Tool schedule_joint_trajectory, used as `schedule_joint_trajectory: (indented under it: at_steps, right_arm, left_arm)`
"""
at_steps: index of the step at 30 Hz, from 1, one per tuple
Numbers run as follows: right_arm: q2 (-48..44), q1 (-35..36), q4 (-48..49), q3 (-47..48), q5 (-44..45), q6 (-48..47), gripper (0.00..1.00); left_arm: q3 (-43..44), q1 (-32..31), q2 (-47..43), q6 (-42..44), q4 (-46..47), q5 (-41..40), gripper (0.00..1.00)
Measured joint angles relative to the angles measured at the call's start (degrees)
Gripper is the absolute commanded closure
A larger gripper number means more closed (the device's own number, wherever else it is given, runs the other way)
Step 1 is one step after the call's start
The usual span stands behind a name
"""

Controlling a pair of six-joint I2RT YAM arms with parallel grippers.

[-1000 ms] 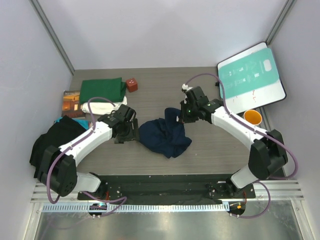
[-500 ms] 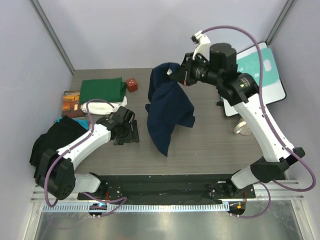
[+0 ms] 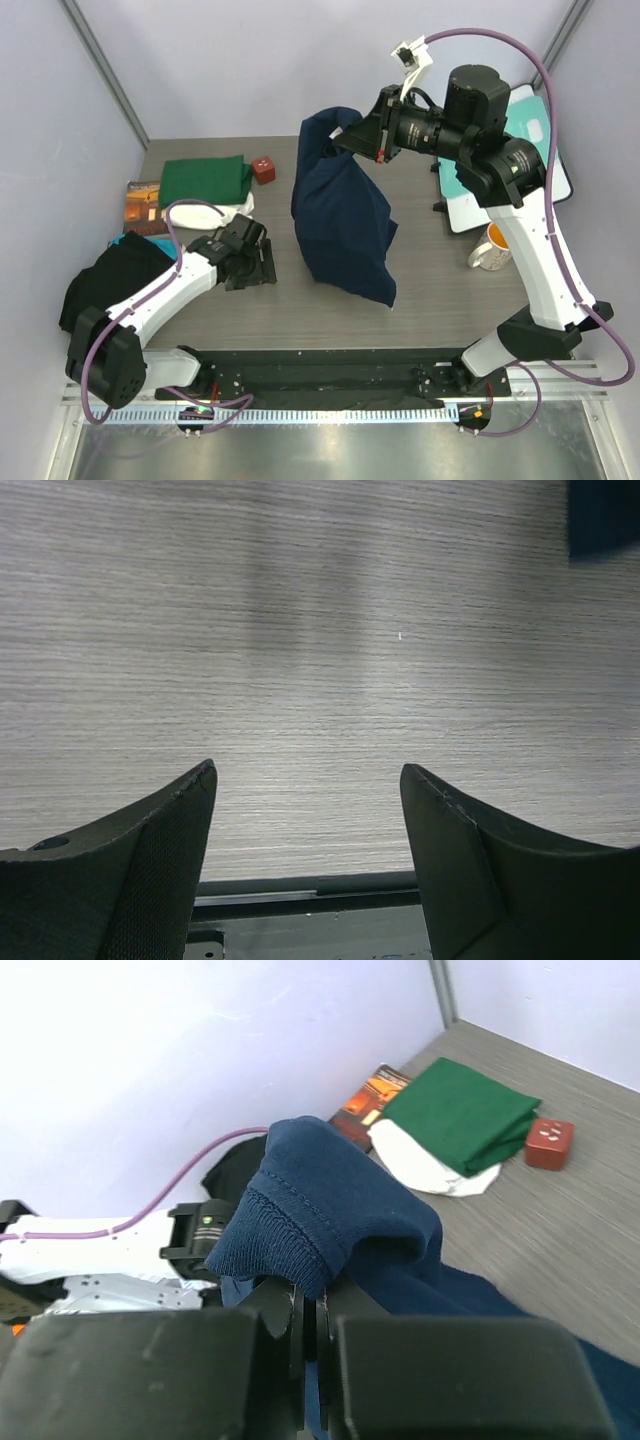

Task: Fold and stack the t-shirts

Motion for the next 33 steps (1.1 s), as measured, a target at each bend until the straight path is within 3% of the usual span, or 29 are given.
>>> schedule_joint_trajectory:
  at_steps: [12, 20, 33]
  right_arm:
    - [0.5, 0.0, 2.8, 6.1, -7.6, 3.4, 0.99]
    - [-9.3, -1.6, 4.8, -15.1, -1.6, 1.3, 0.99]
    - [-9.3, -2.9, 0.9, -49.2, 23.6, 0.5, 0.94]
  left_arm:
    - [-0.4, 0.0, 0.0, -0.8, 0.2, 0.2, 0.26]
    - [-0.4, 0.0, 1.2, -0.9, 0.8, 0.7, 0.26]
    - [-0.3, 0.0, 4.3, -0.8, 1.6, 1.5, 0.26]
